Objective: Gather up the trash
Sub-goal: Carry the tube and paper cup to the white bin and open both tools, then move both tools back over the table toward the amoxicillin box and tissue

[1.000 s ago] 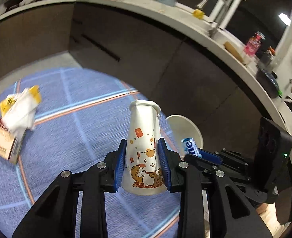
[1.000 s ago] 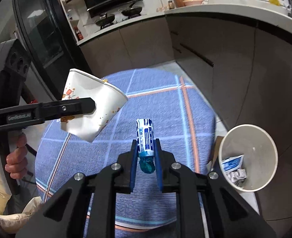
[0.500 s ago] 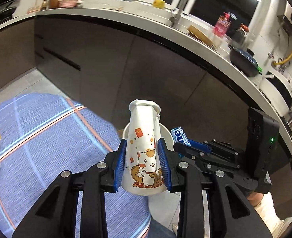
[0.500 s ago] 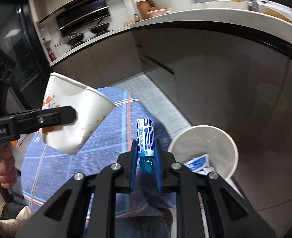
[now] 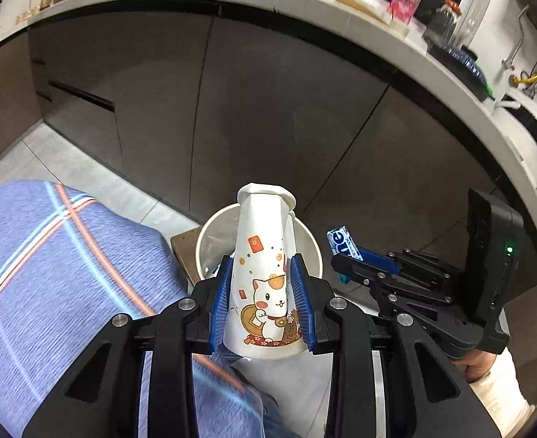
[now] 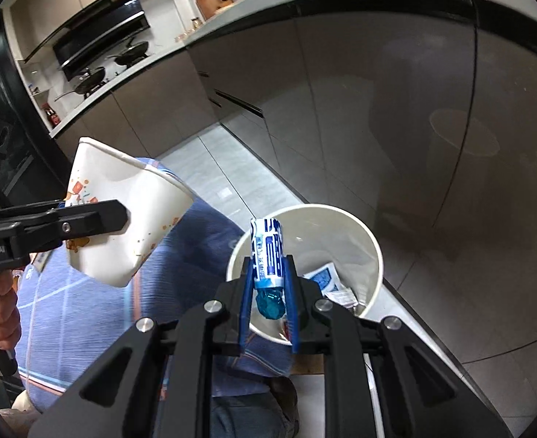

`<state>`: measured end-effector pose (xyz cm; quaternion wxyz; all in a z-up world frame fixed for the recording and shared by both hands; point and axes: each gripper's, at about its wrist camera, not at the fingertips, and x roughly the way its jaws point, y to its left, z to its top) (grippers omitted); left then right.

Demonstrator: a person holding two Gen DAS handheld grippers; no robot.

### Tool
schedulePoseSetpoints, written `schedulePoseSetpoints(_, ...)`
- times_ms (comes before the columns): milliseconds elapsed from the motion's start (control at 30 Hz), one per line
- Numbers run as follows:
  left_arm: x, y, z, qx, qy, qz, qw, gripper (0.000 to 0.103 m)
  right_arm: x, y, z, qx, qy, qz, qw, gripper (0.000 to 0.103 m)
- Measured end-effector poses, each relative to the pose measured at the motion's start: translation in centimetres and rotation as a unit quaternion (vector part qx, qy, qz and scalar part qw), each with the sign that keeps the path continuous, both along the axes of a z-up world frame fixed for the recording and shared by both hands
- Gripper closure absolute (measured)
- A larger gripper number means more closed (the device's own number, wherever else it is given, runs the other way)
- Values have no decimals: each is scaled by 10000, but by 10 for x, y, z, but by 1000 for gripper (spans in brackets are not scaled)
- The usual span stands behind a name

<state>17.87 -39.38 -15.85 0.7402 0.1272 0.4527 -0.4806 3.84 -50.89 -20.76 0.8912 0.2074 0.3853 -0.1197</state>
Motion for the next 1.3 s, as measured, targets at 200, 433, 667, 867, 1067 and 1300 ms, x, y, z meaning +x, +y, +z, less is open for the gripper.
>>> schedulePoseSetpoints(200,16,-40,-36,368,148,-119,9991,72,12,-15,-26,121,223,-89,9996,85)
schedulePoseSetpoints(433,30,-70,-66,667,160,-182,9975,72,30,-33,-57,265,471,-103,9985,85)
schedulePoseSetpoints(667,34,-84,-81,828,100,-128,9964,70,31,-42,-79,315,586,-10,9978,83)
schedulePoseSetpoints(867,38,-87,-85,874,-129,163,9960,27,36,-34,-87,-26,675,273,9973,43)
schedulePoseSetpoints(1067,44,-83,-78,787,-363,461,9952,9,33,-24,-85,-354,644,506,9960,3)
schedulePoseSetpoints(1300,41,-78,-73,743,-355,497,9954,9,32,-22,-79,-384,601,466,9964,3)
